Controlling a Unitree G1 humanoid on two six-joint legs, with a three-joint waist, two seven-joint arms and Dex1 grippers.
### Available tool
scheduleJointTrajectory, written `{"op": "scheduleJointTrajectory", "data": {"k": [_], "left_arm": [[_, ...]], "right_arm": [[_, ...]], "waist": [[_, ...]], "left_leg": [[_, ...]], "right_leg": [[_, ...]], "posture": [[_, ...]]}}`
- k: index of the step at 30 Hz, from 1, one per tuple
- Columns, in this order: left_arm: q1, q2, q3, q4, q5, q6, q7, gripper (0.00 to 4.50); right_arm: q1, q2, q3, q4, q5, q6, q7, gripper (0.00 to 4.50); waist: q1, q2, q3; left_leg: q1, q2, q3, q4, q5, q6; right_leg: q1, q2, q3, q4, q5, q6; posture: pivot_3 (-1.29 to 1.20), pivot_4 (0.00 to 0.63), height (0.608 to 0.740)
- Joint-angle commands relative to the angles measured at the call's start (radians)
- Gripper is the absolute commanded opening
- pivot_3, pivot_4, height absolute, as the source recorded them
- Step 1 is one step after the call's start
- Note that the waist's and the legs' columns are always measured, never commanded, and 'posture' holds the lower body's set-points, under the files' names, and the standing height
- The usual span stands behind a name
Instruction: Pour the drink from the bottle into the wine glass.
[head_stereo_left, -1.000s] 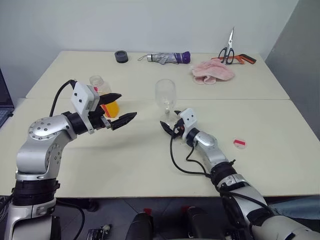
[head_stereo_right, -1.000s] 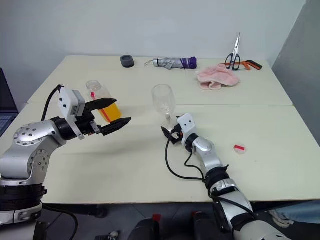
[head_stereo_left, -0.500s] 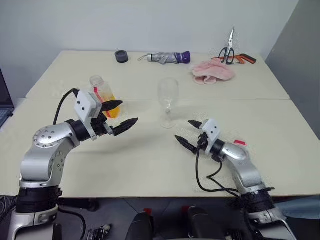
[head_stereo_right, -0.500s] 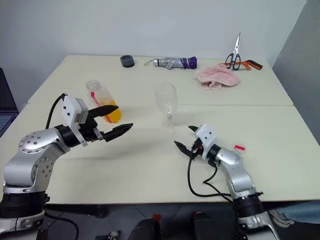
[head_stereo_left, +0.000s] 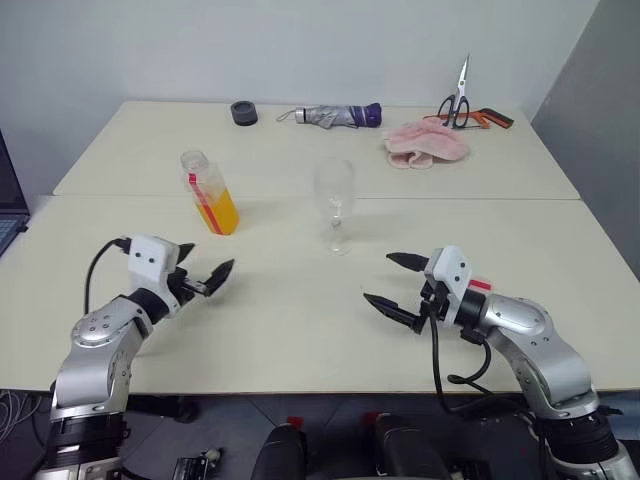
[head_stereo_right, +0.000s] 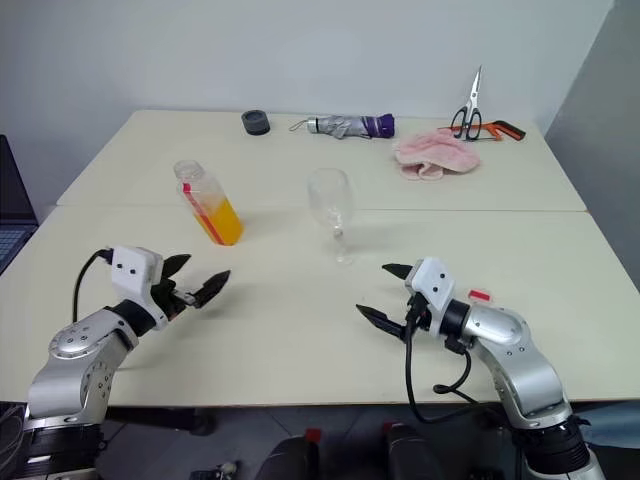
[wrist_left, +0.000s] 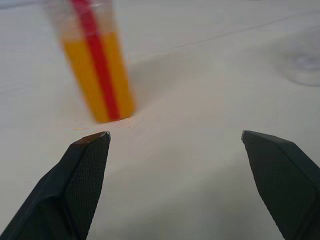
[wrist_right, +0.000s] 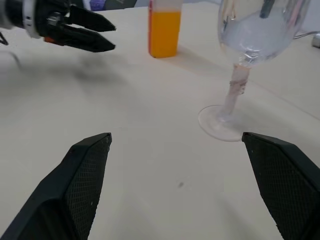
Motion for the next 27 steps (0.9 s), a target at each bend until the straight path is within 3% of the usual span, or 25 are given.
{"op": "scheduleJointTrajectory", "data": {"k": [1, 14, 27], "left_arm": [[-0.074, 0.015, 0.043, 0.080, 0.037, -0.059, 0.058, 4.50], [-0.347, 0.051, -0.027, 0.400, 0.096, -0.170, -0.023, 4.50], [-0.509, 0.038, -0.072, 0.615, 0.135, -0.260, -0.069, 4.50]], "right_arm": [[-0.028, -0.014, 0.001, -0.052, 0.037, 0.019, 0.019, 4.46], [-0.062, -0.019, 0.017, -0.041, 0.035, 0.011, 0.009, 4.46], [-0.069, -0.018, 0.024, -0.047, 0.025, 0.004, 0.004, 4.46]], "waist": [[0.004, -0.001, 0.000], [0.011, -0.001, 0.000], [0.012, -0.001, 0.000]], "left_leg": [[0.000, 0.000, 0.000, 0.000, 0.000, 0.000], [-0.001, -0.001, 0.000, 0.000, 0.000, 0.000], [-0.001, -0.001, 0.000, 0.000, 0.000, 0.000]], "right_leg": [[0.000, 0.000, 0.000, 0.000, 0.000, 0.000], [0.000, 0.001, -0.002, 0.000, 0.000, 0.000], [0.000, 0.001, -0.003, 0.000, 0.000, 0.000]], "posture": [[0.00, 0.150, 0.740], [0.00, 0.150, 0.740], [0.00, 0.150, 0.740]]}}
